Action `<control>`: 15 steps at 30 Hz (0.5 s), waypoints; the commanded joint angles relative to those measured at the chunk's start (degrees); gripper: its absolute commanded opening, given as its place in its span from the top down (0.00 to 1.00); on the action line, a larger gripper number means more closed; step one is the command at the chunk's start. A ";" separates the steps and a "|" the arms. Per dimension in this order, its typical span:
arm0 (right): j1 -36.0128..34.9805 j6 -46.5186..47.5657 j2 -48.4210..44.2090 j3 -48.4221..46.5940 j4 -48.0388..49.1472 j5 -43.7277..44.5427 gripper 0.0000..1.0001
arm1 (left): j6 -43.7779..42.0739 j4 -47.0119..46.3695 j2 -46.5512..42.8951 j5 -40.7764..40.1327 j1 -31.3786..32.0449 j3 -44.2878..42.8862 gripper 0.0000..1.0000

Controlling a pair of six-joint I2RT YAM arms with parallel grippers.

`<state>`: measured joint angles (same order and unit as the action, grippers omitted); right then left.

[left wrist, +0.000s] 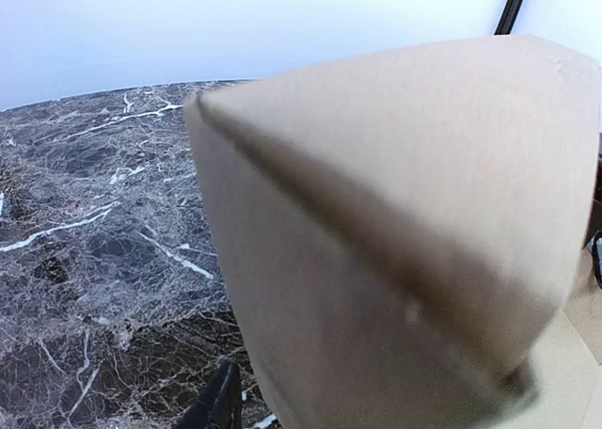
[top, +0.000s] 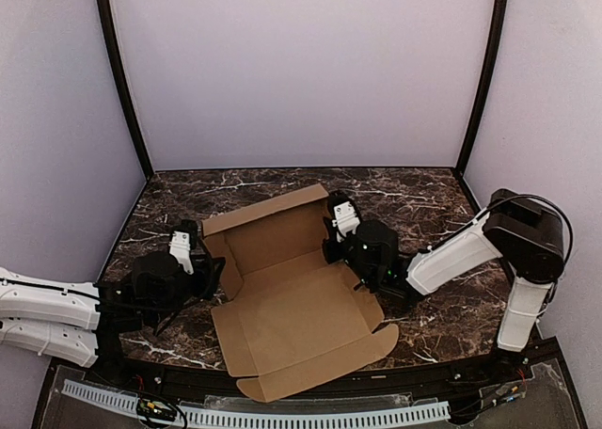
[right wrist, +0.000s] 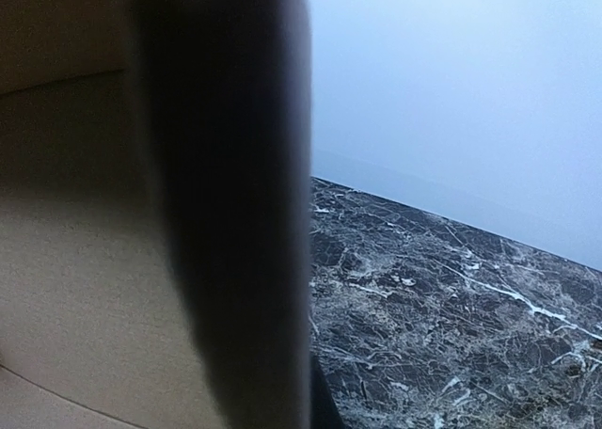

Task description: Fold the paper box

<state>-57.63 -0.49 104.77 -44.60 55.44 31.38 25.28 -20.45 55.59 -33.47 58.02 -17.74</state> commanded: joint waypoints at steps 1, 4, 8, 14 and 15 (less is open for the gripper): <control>-1.18 3.07 3.09 0.37 9.59 2.72 1.00 | -0.17 1.56 -0.77 -0.03 -0.13 0.07 0.61; -1.53 2.98 5.01 0.14 11.72 4.11 1.00 | 0.61 2.93 -0.18 0.85 -0.18 -0.93 0.60; -1.60 2.69 7.38 0.18 13.75 5.27 1.00 | 1.22 5.28 -0.67 3.23 -0.17 -2.42 0.60; -1.51 5.02 10.50 1.62 19.32 5.60 1.00 | -0.43 18.67 -3.34 14.38 -0.11 -9.55 0.57; -1.45 5.32 10.94 1.88 20.33 5.60 1.00 | -1.05 22.42 -3.51 15.36 -0.11 -11.45 0.56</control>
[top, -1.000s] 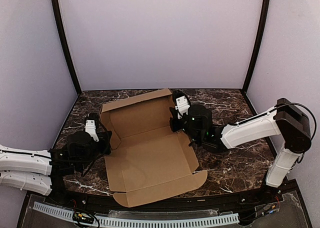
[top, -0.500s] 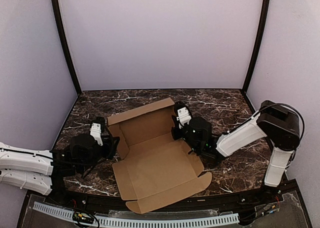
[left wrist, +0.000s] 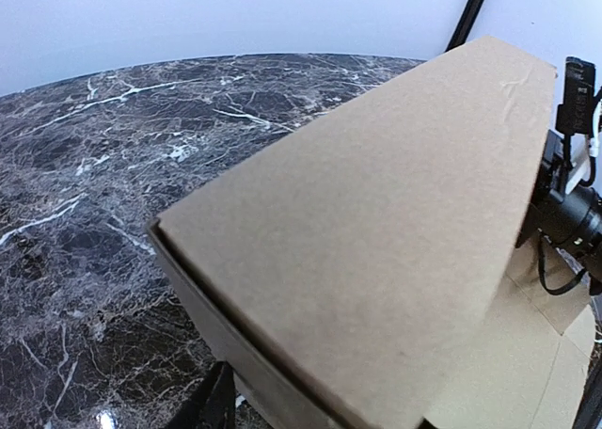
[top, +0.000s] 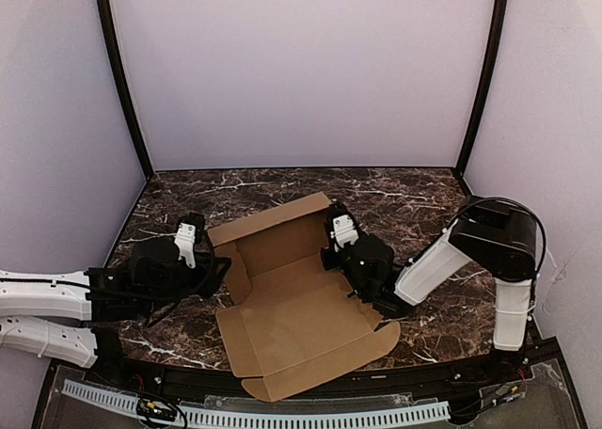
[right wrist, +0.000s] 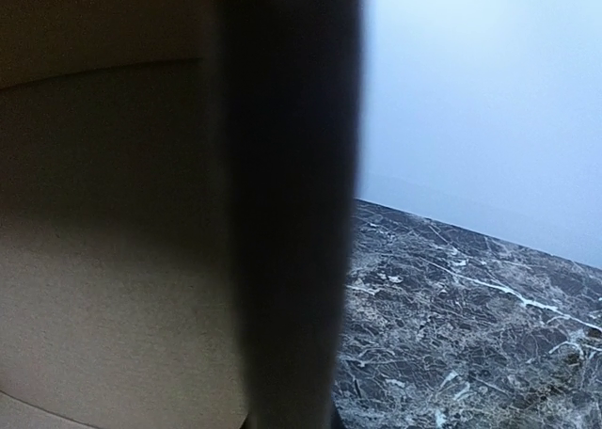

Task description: Fold the paper box

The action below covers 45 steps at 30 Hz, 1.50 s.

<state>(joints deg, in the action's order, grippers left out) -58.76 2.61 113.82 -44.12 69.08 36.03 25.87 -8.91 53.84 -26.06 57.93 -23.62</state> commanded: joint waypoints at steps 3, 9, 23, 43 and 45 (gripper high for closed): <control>-0.26 2.73 3.10 2.11 8.99 1.06 1.00 | -3.13 17.58 -2.56 12.65 -0.06 -10.99 0.56; -0.22 3.45 4.38 4.01 13.34 -0.16 1.00 | -7.34 26.71 -3.14 22.73 -0.06 -22.21 0.54; -0.25 6.18 4.16 8.26 16.59 -3.72 1.00 | -13.02 33.65 9.53 28.86 -0.05 -40.15 0.59; -0.47 7.36 4.74 9.57 17.57 -6.74 1.00 | -16.38 54.07 8.72 18.30 -0.05 -50.33 0.53; -0.59 7.21 4.74 10.10 18.11 -8.69 1.00 | -17.43 49.60 11.12 20.42 -0.04 -49.84 0.52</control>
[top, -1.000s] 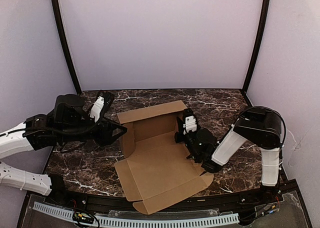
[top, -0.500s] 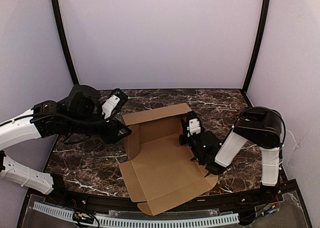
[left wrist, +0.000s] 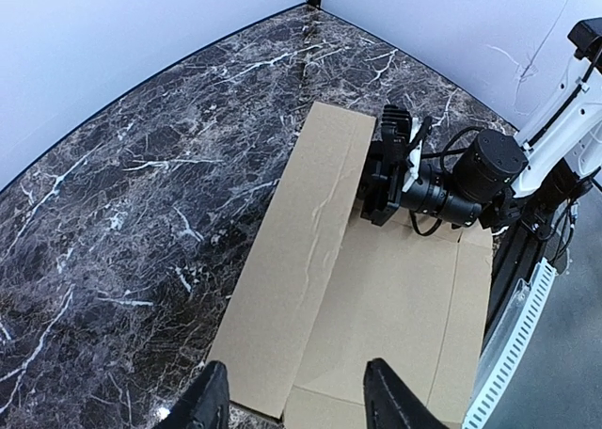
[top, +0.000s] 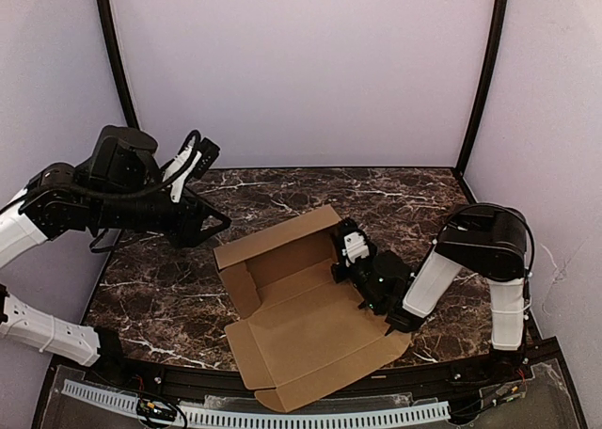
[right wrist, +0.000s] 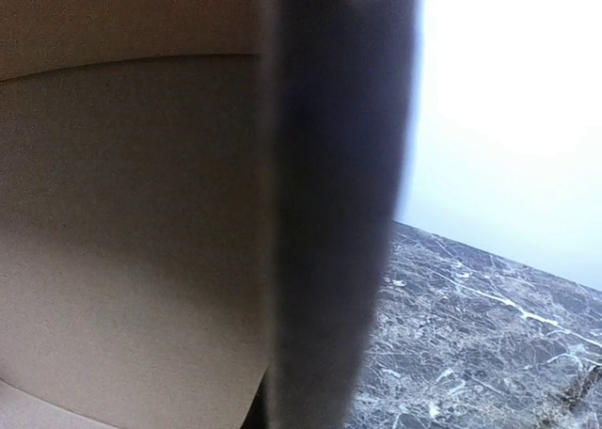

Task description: Fold the paper box

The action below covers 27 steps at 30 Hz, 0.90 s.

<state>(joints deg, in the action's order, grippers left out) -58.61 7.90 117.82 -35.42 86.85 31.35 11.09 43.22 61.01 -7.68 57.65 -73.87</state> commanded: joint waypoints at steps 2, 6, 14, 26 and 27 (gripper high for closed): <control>-0.79 1.14 0.47 1.92 0.95 -6.22 1.00 | -4.00 -7.54 7.09 4.96 0.15 0.67 0.52; -0.80 -0.66 -0.53 2.52 0.17 -10.93 1.00 | -5.55 -17.23 13.83 8.46 -0.16 0.62 0.56; -1.13 -0.78 -0.31 2.84 1.22 -13.15 1.00 | -5.25 -30.84 25.23 15.27 -3.03 -1.01 0.81; -1.40 -1.99 1.19 2.55 2.49 -13.66 1.00 | -4.72 -37.59 33.71 15.16 -3.51 -3.95 0.91; -1.50 -2.08 1.37 2.47 2.41 -13.49 1.00 | -4.61 -37.77 34.19 15.07 -3.57 -3.93 0.91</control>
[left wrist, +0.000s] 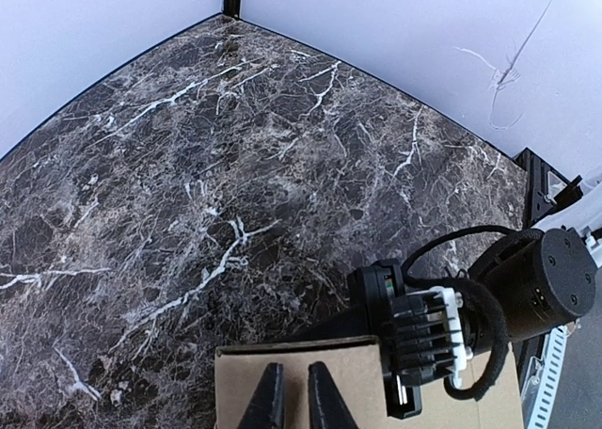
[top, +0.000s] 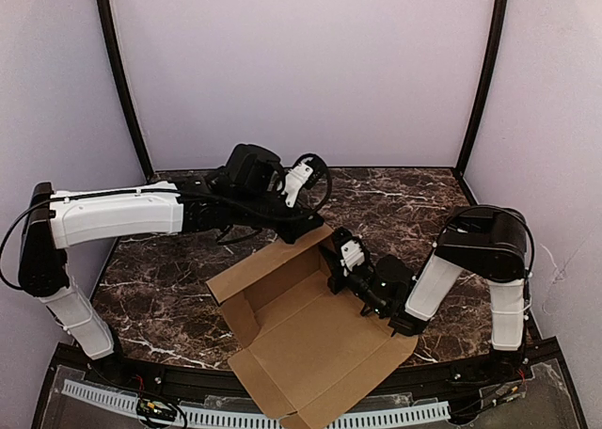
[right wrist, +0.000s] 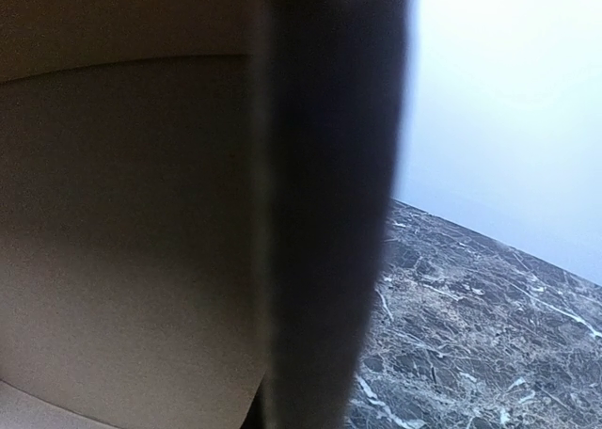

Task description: Fold the paper box

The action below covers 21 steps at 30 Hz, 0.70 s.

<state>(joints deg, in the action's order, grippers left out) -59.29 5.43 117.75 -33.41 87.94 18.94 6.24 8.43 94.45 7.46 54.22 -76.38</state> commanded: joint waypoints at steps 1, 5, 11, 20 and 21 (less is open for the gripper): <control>-0.81 0.33 1.59 0.37 1.42 -0.90 1.00 | 0.41 -3.17 1.05 -0.04 -0.05 -1.41 0.91; -0.92 -0.02 2.21 -0.03 1.24 -0.32 1.00 | 0.60 -2.99 2.70 -0.09 -0.05 -1.23 0.94; -0.90 -0.97 2.94 -0.25 1.39 -0.15 0.97 | 1.54 -3.73 4.72 -0.38 0.01 0.41 0.96; -0.89 -3.14 4.93 0.43 3.38 1.23 0.87 | 5.56 -7.38 7.17 0.22 0.24 5.64 0.99; -0.92 -3.27 4.87 0.45 3.38 1.34 0.85 | 5.68 -7.46 7.22 0.08 0.33 6.11 0.99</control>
<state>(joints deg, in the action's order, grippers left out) -59.35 2.92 121.43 -33.41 88.82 19.57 9.98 -1.89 99.46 7.20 54.24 -73.95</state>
